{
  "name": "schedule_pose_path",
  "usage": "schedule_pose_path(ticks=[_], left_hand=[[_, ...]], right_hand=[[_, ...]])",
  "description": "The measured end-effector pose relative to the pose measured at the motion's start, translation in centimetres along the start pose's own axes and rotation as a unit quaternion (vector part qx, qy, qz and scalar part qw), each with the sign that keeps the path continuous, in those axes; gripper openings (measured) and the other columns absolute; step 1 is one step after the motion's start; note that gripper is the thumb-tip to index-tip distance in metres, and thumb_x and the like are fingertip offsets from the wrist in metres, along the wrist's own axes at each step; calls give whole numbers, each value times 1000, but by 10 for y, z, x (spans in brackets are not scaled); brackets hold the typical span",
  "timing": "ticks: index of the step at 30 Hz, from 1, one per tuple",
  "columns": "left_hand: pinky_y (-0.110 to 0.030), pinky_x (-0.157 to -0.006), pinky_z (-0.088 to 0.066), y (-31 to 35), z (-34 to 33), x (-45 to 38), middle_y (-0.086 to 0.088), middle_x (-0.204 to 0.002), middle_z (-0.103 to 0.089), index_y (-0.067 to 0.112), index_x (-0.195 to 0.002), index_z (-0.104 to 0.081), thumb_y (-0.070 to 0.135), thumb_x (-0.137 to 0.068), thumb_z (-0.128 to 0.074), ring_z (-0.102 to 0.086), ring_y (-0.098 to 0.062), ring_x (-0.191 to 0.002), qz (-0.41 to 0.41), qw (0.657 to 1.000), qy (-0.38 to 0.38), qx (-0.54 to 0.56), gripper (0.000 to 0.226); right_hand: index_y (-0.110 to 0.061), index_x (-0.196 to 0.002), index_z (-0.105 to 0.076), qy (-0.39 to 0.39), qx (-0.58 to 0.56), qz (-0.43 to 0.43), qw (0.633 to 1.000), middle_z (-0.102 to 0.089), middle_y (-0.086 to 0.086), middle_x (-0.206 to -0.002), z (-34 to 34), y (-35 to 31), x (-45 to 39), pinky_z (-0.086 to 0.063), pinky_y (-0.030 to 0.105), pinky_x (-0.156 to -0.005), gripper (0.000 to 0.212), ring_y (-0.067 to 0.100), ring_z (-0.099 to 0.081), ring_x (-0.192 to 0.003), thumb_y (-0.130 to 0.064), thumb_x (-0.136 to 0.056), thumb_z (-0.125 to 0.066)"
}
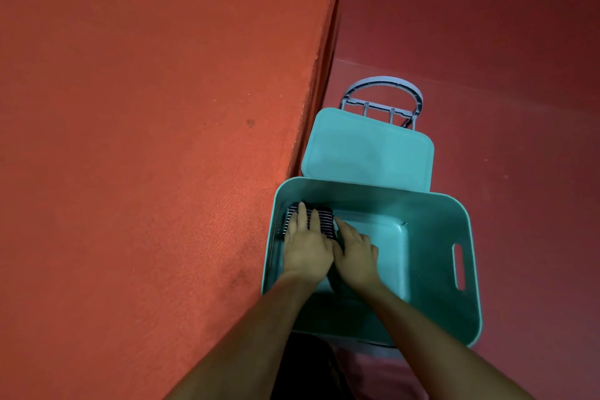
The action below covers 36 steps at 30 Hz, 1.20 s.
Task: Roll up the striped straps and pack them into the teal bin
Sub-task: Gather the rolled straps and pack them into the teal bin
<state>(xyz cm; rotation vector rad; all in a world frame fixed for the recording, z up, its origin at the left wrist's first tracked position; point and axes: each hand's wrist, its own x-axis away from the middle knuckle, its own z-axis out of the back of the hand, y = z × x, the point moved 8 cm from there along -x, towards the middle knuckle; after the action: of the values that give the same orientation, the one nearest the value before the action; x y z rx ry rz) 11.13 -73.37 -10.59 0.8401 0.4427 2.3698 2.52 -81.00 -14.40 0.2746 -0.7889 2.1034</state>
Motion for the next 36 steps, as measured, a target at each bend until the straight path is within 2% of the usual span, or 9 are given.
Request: schedule_pose_path(ticks=[5, 9, 13, 16, 19, 25, 29, 32, 36], left_hand=[[-33, -113, -22, 22, 58, 47, -13, -155, -26, 8, -145, -35, 21, -94, -41, -27, -28, -139, -82, 994, 66, 4, 53], [-41, -89, -49, 4, 95, 90, -15, -134, -54, 7, -129, -56, 31, -84, -39, -56, -33, -112, -79, 987, 137, -6, 53], [-43, -95, -44, -47, 121, 135, -15, -137, -52, 7, -132, -53, 25, -87, -51, -53, -36, -118, -4, 985, 174, -7, 49], [-42, -100, -41, -93, 137, 182, -15, -139, -50, 8, -135, -51, 25, -89, -50, -50, -35, -122, 51, 977, 208, 0, 49], [-42, -101, -40, -143, 152, 234, -16, -138, -50, 7, -134, -52, 22, -89, -54, -50, -35, -123, 102, 963, 249, 21, 48], [-45, -86, -51, -252, 149, 346, -20, -119, -62, 2, -120, -61, 31, -82, -42, -62, -38, -103, 220, 927, 298, 56, 52], [-46, -84, -51, -324, 125, 421, -22, -118, -62, 0, -120, -60, 29, -81, -44, -61, -40, -102, 296, 901, 309, 71, 51], [-46, -94, -43, -371, 96, 464, -22, -131, -52, 2, -133, -49, 21, -85, -58, -52, -40, -115, 366, 880, 290, 81, 52], [-40, -105, -29, -415, 68, 490, -13, -146, -37, 12, -148, -25, 34, -94, -44, -39, -31, -128, 424, 866, 252, 79, 61]], right_hand=[[-25, -141, -43, 63, -6, 64, 996, -50, -3, -140, 47, -26, 32, -26, 33, -93, 45, 24, -43, -120, -19, -97, -48], [-13, -130, -56, 76, 13, 117, 990, -61, 6, -127, 60, -65, 62, -36, 42, -92, 40, 34, -54, -109, -18, -91, -50], [-10, -124, -61, 55, 38, 189, 980, -63, 8, -120, 43, -118, 102, -38, 42, -91, 51, 33, -56, -106, -33, -85, -36], [-17, -136, -49, 4, 72, 241, 968, -52, 0, -135, 16, -166, 132, -25, 36, -102, 47, 24, -43, -122, -29, -92, -37], [-18, -136, -50, -10, 87, 309, 947, -53, -2, -134, -14, -216, 168, -25, 36, -100, 42, 23, -45, -122, -22, -94, -45], [-15, -129, -57, -88, 127, 421, 894, -58, 2, -128, -110, -296, 255, -32, 38, -95, 70, 28, -51, -117, -44, -79, -18], [-19, -136, -49, -166, 177, 485, 840, -52, -1, -134, -192, -333, 322, -28, 35, -100, 45, 23, -46, -124, -32, -95, -35], [-22, -139, -45, -202, 194, 505, 816, -52, 0, -134, -245, -342, 360, -27, 34, -101, 40, 22, -46, -125, -28, -99, -42], [-29, -146, -33, -206, 247, 490, 810, -50, 2, -135, -297, -347, 382, -24, 36, -100, 47, 24, -45, -124, -39, -100, -37]])
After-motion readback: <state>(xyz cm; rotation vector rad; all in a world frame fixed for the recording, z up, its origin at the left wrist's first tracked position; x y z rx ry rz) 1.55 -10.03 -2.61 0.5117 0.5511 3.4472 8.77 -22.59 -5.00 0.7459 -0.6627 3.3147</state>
